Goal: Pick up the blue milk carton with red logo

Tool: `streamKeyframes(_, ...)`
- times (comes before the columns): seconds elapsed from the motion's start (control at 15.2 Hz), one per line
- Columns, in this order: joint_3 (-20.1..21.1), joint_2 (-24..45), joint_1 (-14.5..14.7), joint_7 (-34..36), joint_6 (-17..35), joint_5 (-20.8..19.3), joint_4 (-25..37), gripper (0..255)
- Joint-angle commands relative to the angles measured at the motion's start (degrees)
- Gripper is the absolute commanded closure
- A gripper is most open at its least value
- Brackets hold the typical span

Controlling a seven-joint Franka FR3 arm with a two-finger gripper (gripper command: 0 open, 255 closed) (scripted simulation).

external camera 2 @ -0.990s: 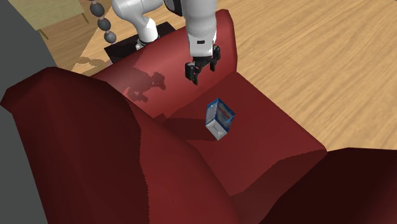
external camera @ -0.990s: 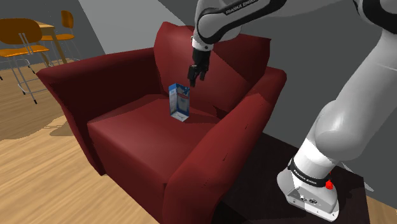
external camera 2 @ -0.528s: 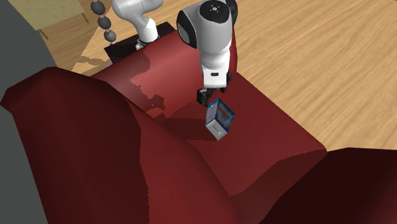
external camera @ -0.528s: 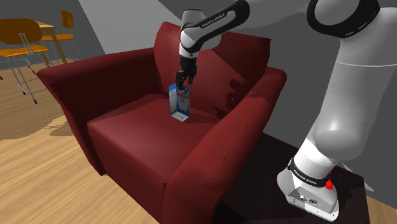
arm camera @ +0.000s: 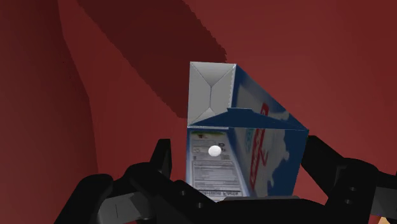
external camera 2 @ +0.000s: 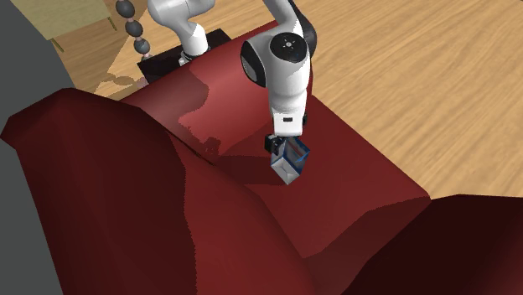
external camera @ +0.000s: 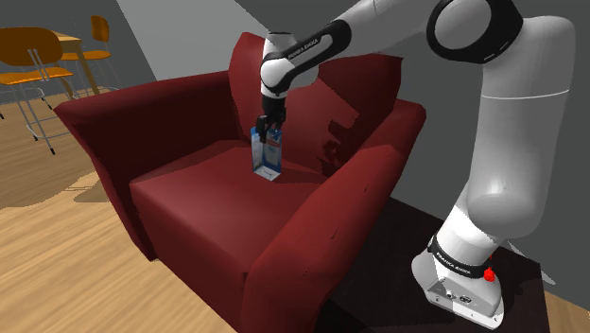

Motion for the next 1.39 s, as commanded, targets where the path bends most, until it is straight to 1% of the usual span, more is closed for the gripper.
streamKeyframes(0.0, 0.0, 0.87, -0.01, -0.07, 1.34, 0.02, -0.44, 0)
streamKeyframes(0.13, 0.0, 1.08, -0.01, -0.09, 1.71, 0.03, -0.6, 0)
streamKeyframes(0.2, 0.0, 1.08, -0.01, -0.09, 1.75, 0.03, -0.63, 255)
streamKeyframes(0.79, 0.0, 1.09, -0.01, -0.09, 1.71, 0.03, -0.6, 255)
streamKeyframes(1.32, -0.03, -1.57, -0.03, 0.13, -3.58, -0.06, 2.04, 255)
